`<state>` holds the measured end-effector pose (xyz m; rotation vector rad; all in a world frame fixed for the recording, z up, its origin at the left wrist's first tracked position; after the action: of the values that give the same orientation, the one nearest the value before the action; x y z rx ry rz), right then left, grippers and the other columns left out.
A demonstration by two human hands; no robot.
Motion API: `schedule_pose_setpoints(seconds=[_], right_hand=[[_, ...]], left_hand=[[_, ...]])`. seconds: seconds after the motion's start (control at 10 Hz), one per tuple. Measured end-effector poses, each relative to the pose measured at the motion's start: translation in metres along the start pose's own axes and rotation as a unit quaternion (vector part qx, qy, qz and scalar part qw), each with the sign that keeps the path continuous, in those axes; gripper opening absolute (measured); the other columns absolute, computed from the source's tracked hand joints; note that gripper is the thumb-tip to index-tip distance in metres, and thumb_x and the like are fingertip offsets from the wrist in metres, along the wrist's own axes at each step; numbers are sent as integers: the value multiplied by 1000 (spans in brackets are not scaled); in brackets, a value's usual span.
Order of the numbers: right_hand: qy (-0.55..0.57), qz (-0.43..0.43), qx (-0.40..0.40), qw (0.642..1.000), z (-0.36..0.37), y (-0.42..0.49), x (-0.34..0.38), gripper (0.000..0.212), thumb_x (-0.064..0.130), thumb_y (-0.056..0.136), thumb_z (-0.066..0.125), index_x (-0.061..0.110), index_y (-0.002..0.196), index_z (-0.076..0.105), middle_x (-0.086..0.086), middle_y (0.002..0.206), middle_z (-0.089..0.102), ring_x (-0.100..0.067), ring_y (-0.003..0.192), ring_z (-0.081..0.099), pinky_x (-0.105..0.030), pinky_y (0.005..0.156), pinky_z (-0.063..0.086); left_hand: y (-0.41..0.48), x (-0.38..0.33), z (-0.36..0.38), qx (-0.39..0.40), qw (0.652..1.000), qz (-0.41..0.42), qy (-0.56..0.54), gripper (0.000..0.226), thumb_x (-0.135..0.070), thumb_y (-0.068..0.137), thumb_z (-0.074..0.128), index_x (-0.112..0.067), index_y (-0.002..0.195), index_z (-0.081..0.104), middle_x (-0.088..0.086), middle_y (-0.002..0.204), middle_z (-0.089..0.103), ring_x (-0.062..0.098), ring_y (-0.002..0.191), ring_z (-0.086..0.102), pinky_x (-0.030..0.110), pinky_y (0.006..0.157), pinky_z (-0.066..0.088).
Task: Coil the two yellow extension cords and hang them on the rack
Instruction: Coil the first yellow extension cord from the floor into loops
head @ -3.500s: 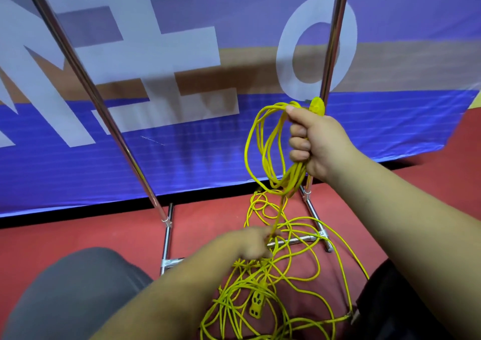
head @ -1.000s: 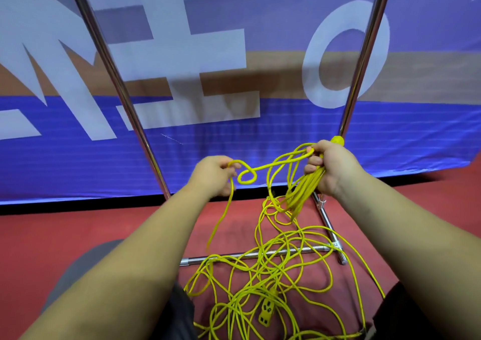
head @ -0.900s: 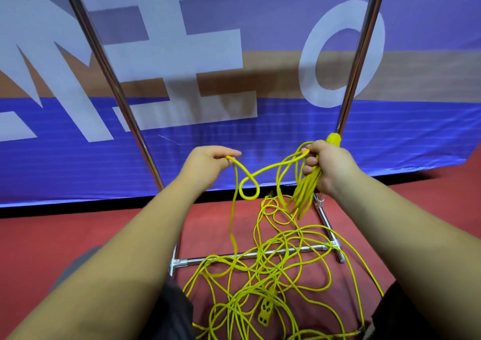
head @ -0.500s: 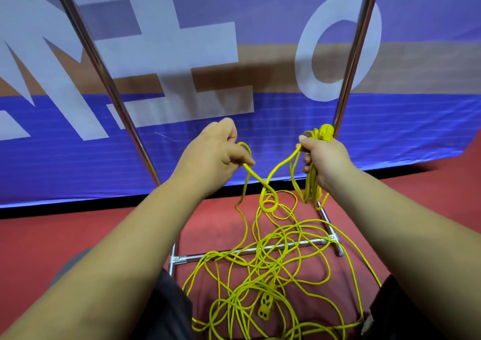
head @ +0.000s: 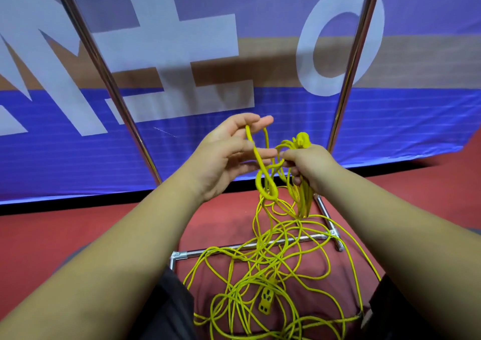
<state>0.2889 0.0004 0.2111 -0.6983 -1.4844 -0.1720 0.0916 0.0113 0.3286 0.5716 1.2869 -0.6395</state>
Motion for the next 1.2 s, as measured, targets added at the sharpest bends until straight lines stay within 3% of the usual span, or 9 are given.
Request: schedule_pose_setpoints(seconds=[0.1, 0.3, 0.4, 0.5, 0.6, 0.7, 0.8, 1.1, 1.2], right_hand=[[-48, 42, -25, 998, -3, 1, -11, 22, 3, 90, 65, 4, 69, 61, -11, 59, 54, -19, 46, 39, -24, 41, 34], [-226, 66, -95, 967, -24, 5, -19, 15, 14, 80, 67, 5, 69, 68, -6, 44, 55, -26, 39, 52, -32, 52, 47], [-184, 47, -130, 973, -31, 4, -11, 12, 14, 79, 65, 3, 74, 68, -10, 50, 54, -25, 35, 50, -30, 48, 44], [-45, 18, -124, 991, -28, 6, -2, 9, 10, 79, 63, 5, 71, 63, -12, 59, 51, -23, 38, 42, -31, 47, 41], [58, 4, -91, 994, -19, 5, 4, 7, 4, 86, 61, 3, 80, 65, -10, 63, 50, -16, 42, 39, -25, 42, 36], [104, -9, -43, 994, -8, 0, 13, 13, 3, 96, 63, 6, 83, 63, -8, 66, 56, -10, 40, 41, -22, 39, 34], [109, -4, -12, 994, 1, -5, 15, 8, 6, 99, 66, 6, 92, 67, -8, 69, 65, -8, 39, 42, -21, 37, 34], [145, 14, 12, 989, -3, -6, 20, 3, 14, 100, 68, 12, 101, 68, -8, 81, 71, -6, 39, 41, -19, 37, 34], [157, 4, 19, 987, -14, -4, 26, 9, 23, 101, 69, 16, 103, 64, -10, 93, 80, -6, 41, 40, -20, 40, 36]], left_hand=[[2, -23, -15, -39, 996, 86, 5, 42, 9, 101, 47, -17, 134, 51, -2, 147, 60, 22, 80, 74, 50, 96, 58], [5, -43, -99, -190, 960, 130, -158, 56, 16, 100, 29, -8, 149, 40, 1, 143, 64, 38, 120, 68, 52, 106, 52], [1, -23, -165, -345, 922, 90, -152, 49, 18, 95, 29, -3, 132, 54, 1, 117, 76, 26, 103, 76, 45, 93, 56], [-2, 4, -208, -437, 898, -37, 31, 22, 6, 97, 51, -12, 107, 58, 11, 93, 64, 15, 66, 67, 31, 63, 46], [7, 37, -200, -255, 742, -318, 532, 14, -14, 101, 56, -6, 109, 64, 15, 102, 63, 32, 85, 62, 37, 73, 48], [10, 73, -145, -3, 598, -353, 720, 50, -41, 99, 62, -7, 137, 57, 13, 135, 62, 32, 118, 61, 34, 95, 48], [24, 122, -74, 142, 801, -266, 516, 83, -44, 91, 71, -21, 160, 31, 2, 160, 45, 18, 143, 48, 39, 118, 39], [51, 132, -26, 75, 895, -91, 430, 12, -22, 102, 63, -15, 109, 71, 3, 107, 76, 19, 100, 70, 38, 94, 55], [52, 111, -30, 13, 940, -106, 325, 16, -16, 106, 55, -4, 105, 66, 7, 92, 76, 20, 84, 72, 36, 79, 58]])
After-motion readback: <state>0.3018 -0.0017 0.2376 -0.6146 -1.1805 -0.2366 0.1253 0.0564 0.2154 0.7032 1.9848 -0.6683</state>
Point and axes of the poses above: each hand's wrist, its own y-axis towards the middle knuckle, its own z-axis out of the palm, x = y × z, the point moved 8 cm from there along y, towards the middle knuckle
